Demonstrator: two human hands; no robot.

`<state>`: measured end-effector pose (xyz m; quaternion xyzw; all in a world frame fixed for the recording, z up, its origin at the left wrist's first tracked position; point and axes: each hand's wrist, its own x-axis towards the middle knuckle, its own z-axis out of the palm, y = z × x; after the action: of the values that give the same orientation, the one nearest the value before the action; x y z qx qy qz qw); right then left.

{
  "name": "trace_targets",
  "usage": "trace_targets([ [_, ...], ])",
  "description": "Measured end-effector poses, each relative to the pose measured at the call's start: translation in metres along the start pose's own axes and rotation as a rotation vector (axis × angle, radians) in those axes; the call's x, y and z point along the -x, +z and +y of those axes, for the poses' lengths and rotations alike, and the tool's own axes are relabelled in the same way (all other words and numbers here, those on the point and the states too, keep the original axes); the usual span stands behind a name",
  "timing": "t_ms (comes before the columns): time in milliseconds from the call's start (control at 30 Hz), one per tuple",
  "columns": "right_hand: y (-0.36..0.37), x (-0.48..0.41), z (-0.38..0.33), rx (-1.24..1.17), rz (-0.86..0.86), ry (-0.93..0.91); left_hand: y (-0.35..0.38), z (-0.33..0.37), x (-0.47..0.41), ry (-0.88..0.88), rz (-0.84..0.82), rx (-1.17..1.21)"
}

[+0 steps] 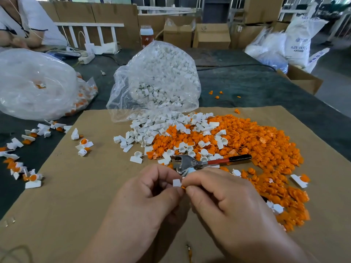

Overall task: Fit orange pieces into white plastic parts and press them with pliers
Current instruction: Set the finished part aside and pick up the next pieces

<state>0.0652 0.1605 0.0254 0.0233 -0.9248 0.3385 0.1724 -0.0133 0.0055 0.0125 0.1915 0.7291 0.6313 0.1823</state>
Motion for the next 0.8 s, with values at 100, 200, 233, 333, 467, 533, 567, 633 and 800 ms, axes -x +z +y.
trace_targets([
  [100, 0.0003, 0.0004, 0.0017, -0.076, 0.015, 0.012, -0.0015, 0.0020, 0.0002, 0.020, 0.016, -0.009],
  [200, 0.0006, 0.0016, -0.0009, 0.055, 0.030, -0.052, -0.0026, 0.0016, 0.0014, 0.036, 0.032, -0.027],
  [233, 0.0010, 0.0018, -0.0017, 0.094, 0.035, -0.071, -0.0027, 0.0011, 0.0018, 0.045, 0.037, -0.043],
  [333, 0.0012, 0.0022, -0.0011, 0.146, 0.072, -0.070, -0.0015, -0.0012, 0.0026, 0.088, 0.057, -0.098],
  [467, 0.0018, 0.0020, -0.0010, 0.189, 0.090, -0.068, 0.0004, -0.0010, 0.0038, 0.109, 0.085, -0.100],
  [533, 0.0014, 0.0023, -0.0020, 0.192, 0.093, -0.076, 0.0013, 0.0009, 0.0042, 0.111, 0.089, -0.104],
  [567, 0.0009, 0.0025, -0.0027, 0.190, 0.092, -0.076, 0.0015, 0.0019, 0.0044, 0.109, 0.092, -0.099],
  [633, -0.0001, 0.0026, -0.0040, 0.197, 0.088, -0.074, 0.0026, 0.0033, 0.0045, 0.101, 0.101, -0.095],
  [800, 0.0001, 0.0010, -0.0067, 0.254, 0.043, -0.094, 0.0040, 0.0043, 0.0081, 0.109, 0.102, -0.197],
])
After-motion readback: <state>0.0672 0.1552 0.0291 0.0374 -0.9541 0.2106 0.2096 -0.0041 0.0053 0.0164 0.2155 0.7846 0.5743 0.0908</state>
